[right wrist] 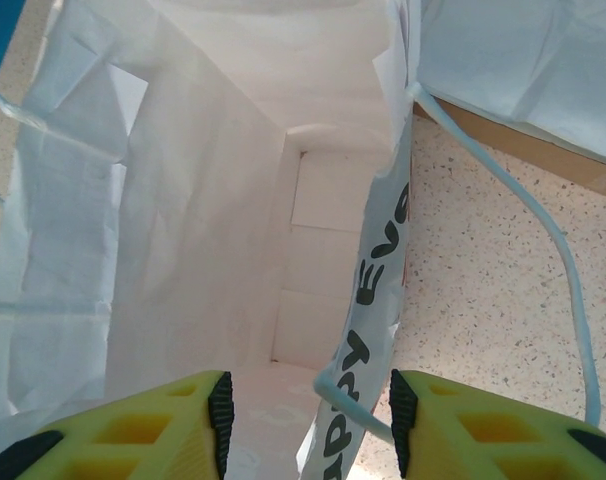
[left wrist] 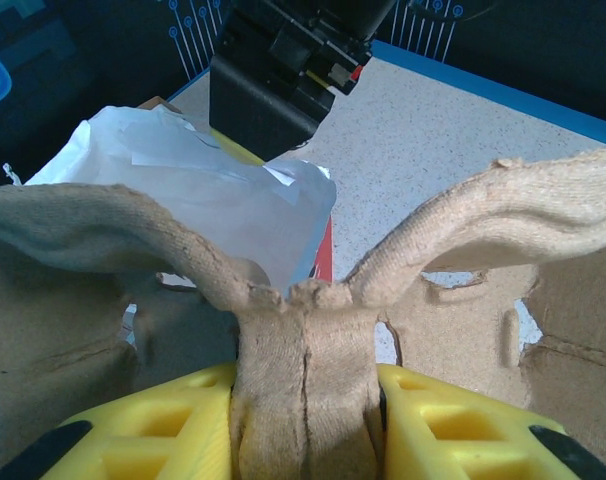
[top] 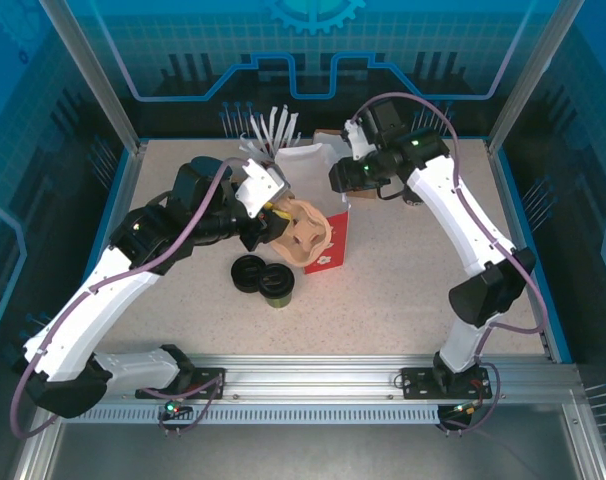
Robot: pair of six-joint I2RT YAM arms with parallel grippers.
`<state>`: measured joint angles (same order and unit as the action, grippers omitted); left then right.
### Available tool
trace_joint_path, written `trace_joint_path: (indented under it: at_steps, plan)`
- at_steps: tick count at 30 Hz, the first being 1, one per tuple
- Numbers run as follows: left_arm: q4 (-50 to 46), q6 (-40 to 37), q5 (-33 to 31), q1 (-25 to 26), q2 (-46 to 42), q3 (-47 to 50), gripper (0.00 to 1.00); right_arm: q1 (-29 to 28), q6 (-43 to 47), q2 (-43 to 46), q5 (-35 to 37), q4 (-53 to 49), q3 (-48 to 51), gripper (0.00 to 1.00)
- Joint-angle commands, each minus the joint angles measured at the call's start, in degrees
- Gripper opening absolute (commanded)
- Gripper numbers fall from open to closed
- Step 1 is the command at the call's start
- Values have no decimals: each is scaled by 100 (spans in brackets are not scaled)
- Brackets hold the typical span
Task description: Pack the takeout coffee
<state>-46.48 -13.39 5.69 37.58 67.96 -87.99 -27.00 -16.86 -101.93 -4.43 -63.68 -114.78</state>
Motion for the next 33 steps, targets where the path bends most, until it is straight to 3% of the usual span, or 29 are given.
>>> trace_joint_path:
  at_steps: [1,13,22,27,33]
  plan:
    - [-54,112,169,-59,-156,27,35,-110,71,-113,212,-139,-115,47]
    - [-81,169,289,-67,-134,-183,35,-211,129,-183,288,-79,-15,22]
    - [-19,242,413,-71,-112,-245,35,-217,139,-264,441,-111,-26,33]
    - [-10,275,411,-67,-149,-213,35,-217,165,-263,418,-68,-10,22]
    - [55,324,443,-69,-174,-197,35,-235,285,-11,418,0,130,0]
